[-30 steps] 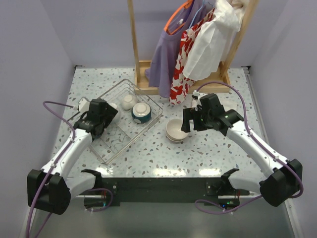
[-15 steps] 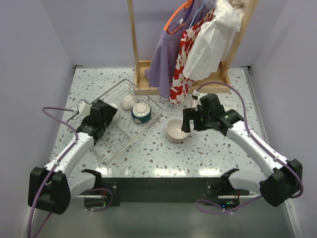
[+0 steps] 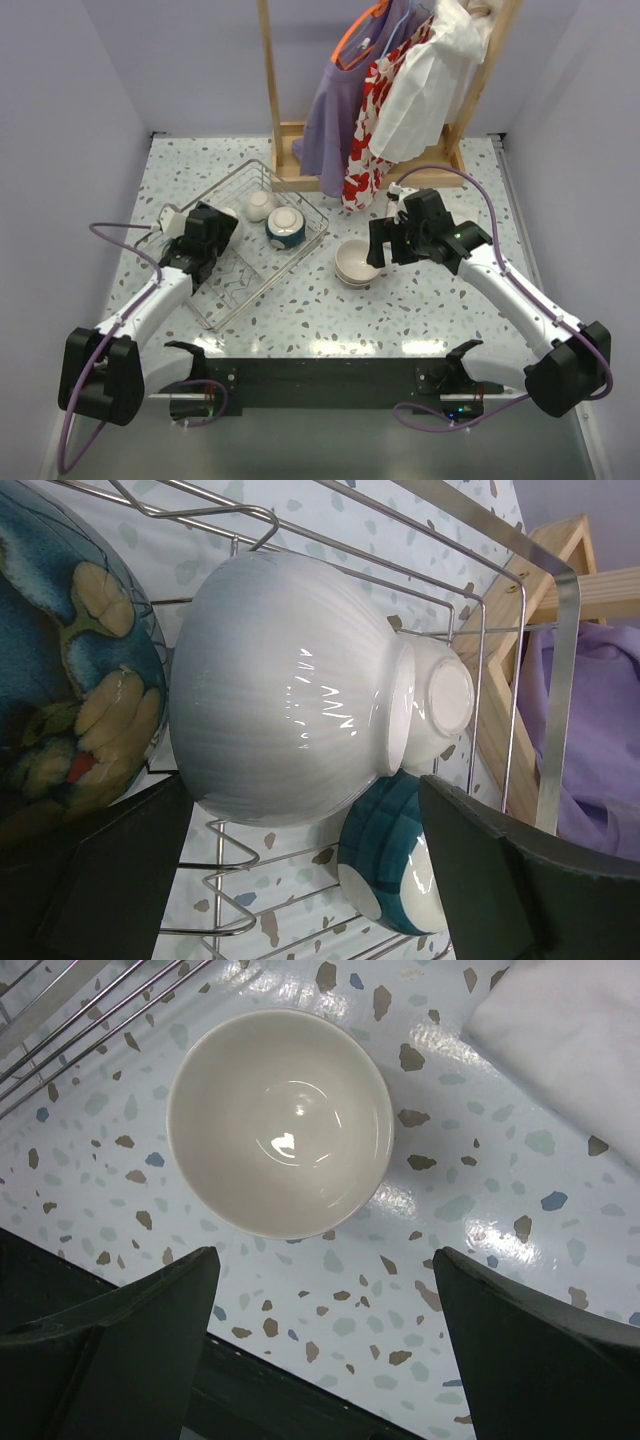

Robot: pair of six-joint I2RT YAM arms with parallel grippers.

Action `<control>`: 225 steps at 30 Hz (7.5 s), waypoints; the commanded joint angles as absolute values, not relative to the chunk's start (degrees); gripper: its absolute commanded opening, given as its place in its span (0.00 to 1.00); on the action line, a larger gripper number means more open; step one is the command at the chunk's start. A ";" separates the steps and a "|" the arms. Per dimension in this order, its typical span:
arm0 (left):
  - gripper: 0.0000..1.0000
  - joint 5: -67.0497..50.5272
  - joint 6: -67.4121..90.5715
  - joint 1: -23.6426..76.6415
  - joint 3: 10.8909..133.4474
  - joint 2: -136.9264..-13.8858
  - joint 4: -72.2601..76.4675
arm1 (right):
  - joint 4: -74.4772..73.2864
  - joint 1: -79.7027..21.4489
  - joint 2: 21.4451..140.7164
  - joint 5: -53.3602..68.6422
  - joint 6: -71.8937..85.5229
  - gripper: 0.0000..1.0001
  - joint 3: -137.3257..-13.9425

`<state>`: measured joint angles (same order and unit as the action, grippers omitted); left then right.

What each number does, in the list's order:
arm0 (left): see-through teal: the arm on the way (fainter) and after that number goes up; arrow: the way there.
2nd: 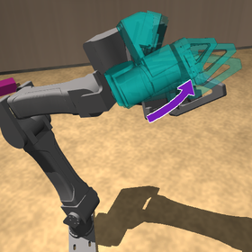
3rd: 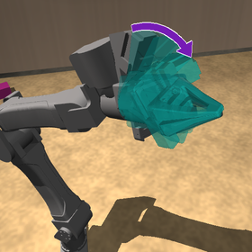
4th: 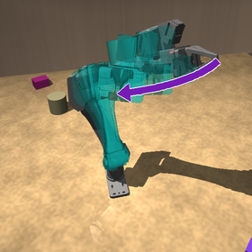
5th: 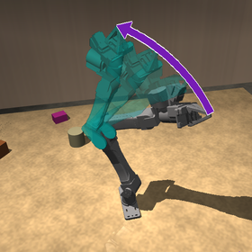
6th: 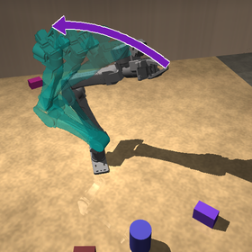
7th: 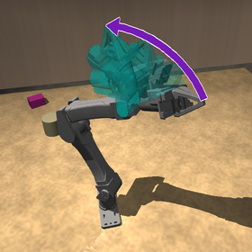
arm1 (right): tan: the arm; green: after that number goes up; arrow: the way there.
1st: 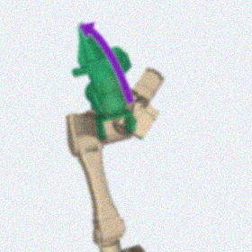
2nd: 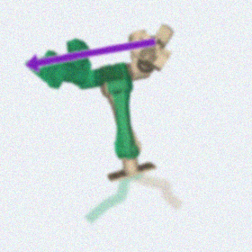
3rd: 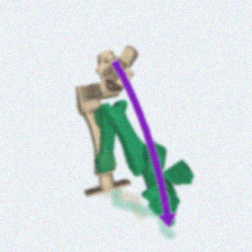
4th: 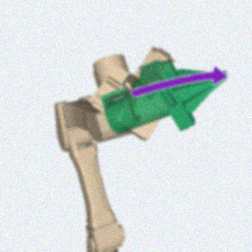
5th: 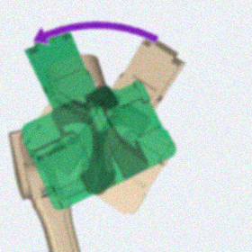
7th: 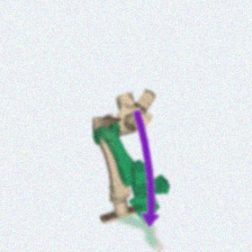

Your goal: Unload the bowls from the dish rack

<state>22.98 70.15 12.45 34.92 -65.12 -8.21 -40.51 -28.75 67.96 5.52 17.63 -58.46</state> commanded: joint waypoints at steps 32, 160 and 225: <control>0.91 28.21 77.33 12.13 35.15 -65.30 -3.42 | -39.81 -28.65 65.83 5.27 15.56 0.93 -58.10; 0.31 2.64 5.98 22.06 66.45 -89.47 -31.47 | -40.52 -28.65 69.43 9.05 20.57 0.94 -63.37; 0.00 7.83 -1.48 70.13 75.41 -84.20 -27.60 | -51.41 -17.75 68.64 14.93 25.83 0.90 -73.29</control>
